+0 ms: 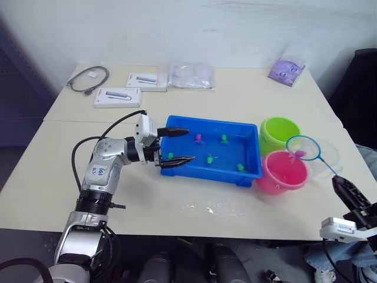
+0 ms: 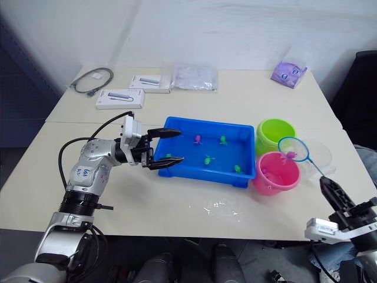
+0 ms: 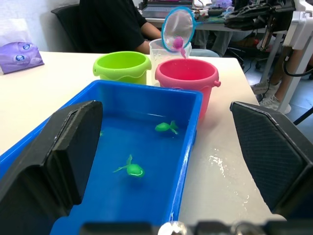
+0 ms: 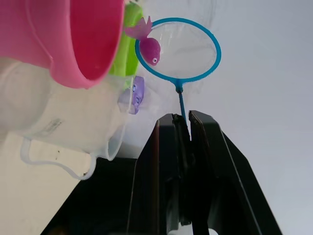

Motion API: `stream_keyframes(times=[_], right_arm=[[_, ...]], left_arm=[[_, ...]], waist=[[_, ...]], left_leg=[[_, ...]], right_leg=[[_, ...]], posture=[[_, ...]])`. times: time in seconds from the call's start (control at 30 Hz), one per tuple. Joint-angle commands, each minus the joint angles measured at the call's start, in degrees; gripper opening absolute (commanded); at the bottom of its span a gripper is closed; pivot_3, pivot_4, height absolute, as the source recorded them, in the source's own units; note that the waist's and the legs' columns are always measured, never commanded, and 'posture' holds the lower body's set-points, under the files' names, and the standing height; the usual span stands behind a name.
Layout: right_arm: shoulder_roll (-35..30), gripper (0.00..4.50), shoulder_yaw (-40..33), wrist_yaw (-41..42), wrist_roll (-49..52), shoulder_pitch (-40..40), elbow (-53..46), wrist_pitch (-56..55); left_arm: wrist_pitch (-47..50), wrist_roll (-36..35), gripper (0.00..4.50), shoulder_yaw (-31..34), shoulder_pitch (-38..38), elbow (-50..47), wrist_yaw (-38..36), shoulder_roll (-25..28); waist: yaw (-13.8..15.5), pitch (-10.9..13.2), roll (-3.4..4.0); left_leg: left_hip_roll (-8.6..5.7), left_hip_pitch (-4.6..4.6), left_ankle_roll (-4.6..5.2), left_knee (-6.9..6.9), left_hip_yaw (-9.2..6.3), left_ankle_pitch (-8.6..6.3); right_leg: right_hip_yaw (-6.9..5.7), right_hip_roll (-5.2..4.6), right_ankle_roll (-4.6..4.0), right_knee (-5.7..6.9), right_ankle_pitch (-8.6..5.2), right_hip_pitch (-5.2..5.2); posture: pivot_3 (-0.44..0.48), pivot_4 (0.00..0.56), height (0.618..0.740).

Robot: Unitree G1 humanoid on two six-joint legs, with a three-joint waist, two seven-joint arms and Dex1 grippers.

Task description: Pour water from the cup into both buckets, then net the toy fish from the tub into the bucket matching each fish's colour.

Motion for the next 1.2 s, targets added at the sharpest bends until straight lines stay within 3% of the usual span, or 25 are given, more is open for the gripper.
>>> stream_keyframes(times=[0.03, 0.2, 0.3, 0.4, 0.47, 0.7, 0.8, 0.93, 1.0, 1.1, 1.2], right_arm=[[-0.31, 0.0, -2.84, -2.8, 0.87, -0.82, -1.67, 1.27], [-2.11, 0.0, 4.37, -0.53, 0.19, 2.08, 2.41, -2.54], [-1.03, 0.0, -0.84, -1.46, 2.28, 1.98, -0.13, 1.22], [-1.48, 0.0, 2.36, -1.23, 0.55, 3.19, -1.15, -0.77], [-0.56, 0.0, -0.92, -1.87, 1.7, 1.98, -0.88, 2.46], [-1.86, 0.0, -1.69, -2.48, 1.59, 0.52, -0.6, 2.87], [-2.61, 0.0, 1.67, -2.2, 0.77, 0.74, -0.82, 0.27], [-2.68, 0.0, -1.89, -2.69, 2.01, 0.55, 1.33, 2.87], [-4.64, 0.0, 1.88, -1.93, 0.94, 2.44, 0.2, -2.07], [-4.07, 0.0, -1.35, -2.61, 2.51, 0.92, 2.76, 1.86], [-5.55, 0.0, 0.6, -2.12, 1.82, 1.09, 1.53, -0.77]], left_arm=[[-0.33, -0.37, 4.49, 0.78, -0.79, -1.14, 0.39, 0.4], [-0.53, -0.31, 4.49, 0.67, -0.69, -1.18, 0.95, -0.11], [-0.68, -0.33, 4.49, 0.95, -0.83, -1.27, 1.03, 0.19], [-0.55, -0.51, 4.49, 1.23, -0.81, -1.27, 1.6, -0.03], [-1.15, -0.04, 4.49, 0.74, -0.73, -1.21, 1.02, 0.22], [-1.71, -0.22, 4.49, 1.38, -1.17, -0.83, 1.98, -0.28], [-1.98, -0.2, 4.49, 1.2, -0.81, -0.99, 2.12, -0.44], [-2.2, -0.32, 4.49, 1.31, -0.69, -1.39, 2.7, -0.54], [-1.95, -0.5, 4.49, 1.25, -0.53, -1.57, 2.75, -0.64], [-2.82, 0.12, 4.49, 0.99, -0.76, -0.88, 2.46, -0.29], [-2.2, -0.44, 4.49, 1.34, -0.66, -1.42, 3.32, -0.71]], waist=[[0.08, 0.0, 0.01], [-0.01, 0.0, -0.02], [0.08, 0.0, 0.1], [-0.28, -0.04, -0.04], [-0.32, -0.03, -0.08], [-0.06, -0.03, -0.07], [0.0, -0.03, -0.07], [-0.01, -0.03, -0.07], [-0.02, -0.03, -0.07], [-0.03, -0.03, -0.08], [-0.17, -0.03, -0.08]], left_leg=[[-0.01, -0.01, 0.01, 0.0, 0.01, 0.0], [-0.02, 0.01, 0.03, 0.01, 0.03, -0.02], [-0.01, -0.03, 0.0, -0.06, -0.01, 0.0], [-0.02, 0.01, 0.03, -0.03, 0.16, -0.01], [0.02, 0.09, 0.03, -0.04, 0.15, -0.01], [0.01, 0.05, 0.01, -0.04, 0.15, 0.0], [0.0, 0.04, 0.02, -0.03, 0.16, -0.01], [-0.01, 0.02, 0.02, -0.04, 0.16, -0.01], [-0.01, 0.03, 0.03, -0.03, 0.17, -0.01], [0.0, 0.03, 0.03, -0.04, 0.15, -0.01], [-0.01, 0.04, 0.03, -0.03, 0.2, -0.01]], right_leg=[[0.0, -0.02, 0.0, 0.0, 0.0, 0.0], [0.02, -0.02, 0.01, -0.02, 0.01, 0.02], [0.0, 0.01, -0.02, -0.02, -0.01, -0.05], [0.12, -0.01, 0.05, -0.03, 0.03, -0.01], [0.1, 0.02, 0.04, 0.0, 0.02, 0.03], [0.1, 0.02, 0.04, -0.01, 0.02, -0.01], [0.11, -0.01, 0.04, -0.02, 0.02, 0.0], [0.11, -0.01, 0.04, -0.03, 0.02, -0.02], [0.11, -0.01, 0.04, -0.04, 0.02, -0.01], [0.09, 0.02, 0.04, -0.04, 0.02, -0.01], [0.14, 0.0, 0.05, -0.03, 0.03, 0.0]], posture=[[0.0, 0.15, 0.74], [0.0, 0.15, 0.74], [0.0, 0.15, 0.74], [0.0, 0.15, 0.74], [0.0, 0.15, 0.74], [0.0, 0.15, 0.74], [0.0, 0.15, 0.74], [0.0, 0.15, 0.74], [0.0, 0.15, 0.74], [0.0, 0.15, 0.74], [0.0, 0.15, 0.74]])
